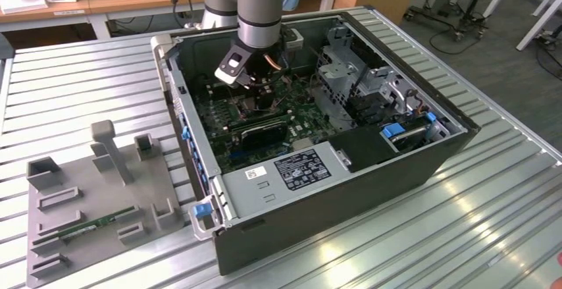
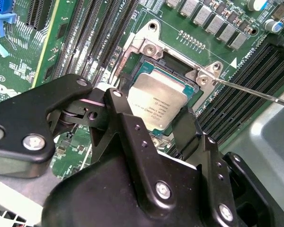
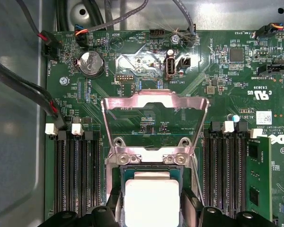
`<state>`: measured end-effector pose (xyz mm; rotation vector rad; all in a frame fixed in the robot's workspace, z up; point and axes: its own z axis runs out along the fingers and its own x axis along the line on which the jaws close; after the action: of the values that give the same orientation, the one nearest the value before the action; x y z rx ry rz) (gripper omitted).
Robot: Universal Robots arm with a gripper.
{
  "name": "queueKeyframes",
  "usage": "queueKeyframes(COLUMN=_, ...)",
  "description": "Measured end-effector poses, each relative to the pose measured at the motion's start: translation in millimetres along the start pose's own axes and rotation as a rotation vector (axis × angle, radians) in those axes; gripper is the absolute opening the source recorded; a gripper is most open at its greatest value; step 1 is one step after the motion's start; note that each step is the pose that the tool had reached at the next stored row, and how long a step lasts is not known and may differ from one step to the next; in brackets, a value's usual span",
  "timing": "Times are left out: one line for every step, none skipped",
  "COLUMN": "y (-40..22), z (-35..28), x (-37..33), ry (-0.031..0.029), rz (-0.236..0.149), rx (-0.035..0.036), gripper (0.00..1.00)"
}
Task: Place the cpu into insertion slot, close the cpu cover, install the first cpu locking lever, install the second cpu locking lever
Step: 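Place the cpu into insertion slot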
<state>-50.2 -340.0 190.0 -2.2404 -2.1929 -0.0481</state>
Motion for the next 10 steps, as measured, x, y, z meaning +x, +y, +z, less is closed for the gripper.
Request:
queueKeyframes(y=0.0, z=0.0, x=0.0, ry=0.0000, rz=0.000, rx=0.0000, gripper=0.61)
queueKeyframes(y=0.0, z=0.0, x=0.0, ry=-0.0001, rz=0.000, rx=0.0001, gripper=0.61)
queueKeyframes(y=0.0, z=0.0, x=0.0, ry=-0.0001, rz=0.000, rx=0.0000, gripper=0.61)
queueKeyframes(y=0.0, z=0.0, x=0.0, ry=0.0000, rz=0.000, rx=0.0000, gripper=0.61)
queueKeyframes(y=-0.1, z=-0.1, x=-0.1, ry=-0.0007, rz=0.000, rx=0.0004, gripper=0.61)
queueKeyframes(y=0.0, z=-0.1, x=-0.1, ry=-0.0005, rz=0.000, rx=0.0004, gripper=0.60)
queueKeyframes(y=0.0, z=-0.1, x=-0.1, ry=-0.0004, rz=0.000, rx=0.0003, gripper=0.60)
queueKeyframes(y=0.0, z=0.0, x=-0.1, ry=-0.0003, rz=0.000, rx=0.0002, gripper=0.57)
queueKeyframes(y=0.0, z=0.1, x=0.0, ry=-0.0001, rz=0.000, rx=0.0000, gripper=0.57)
queueKeyframes(y=0.0, z=0.1, x=0.0, ry=0.0000, rz=0.000, rx=0.0000, gripper=0.57)
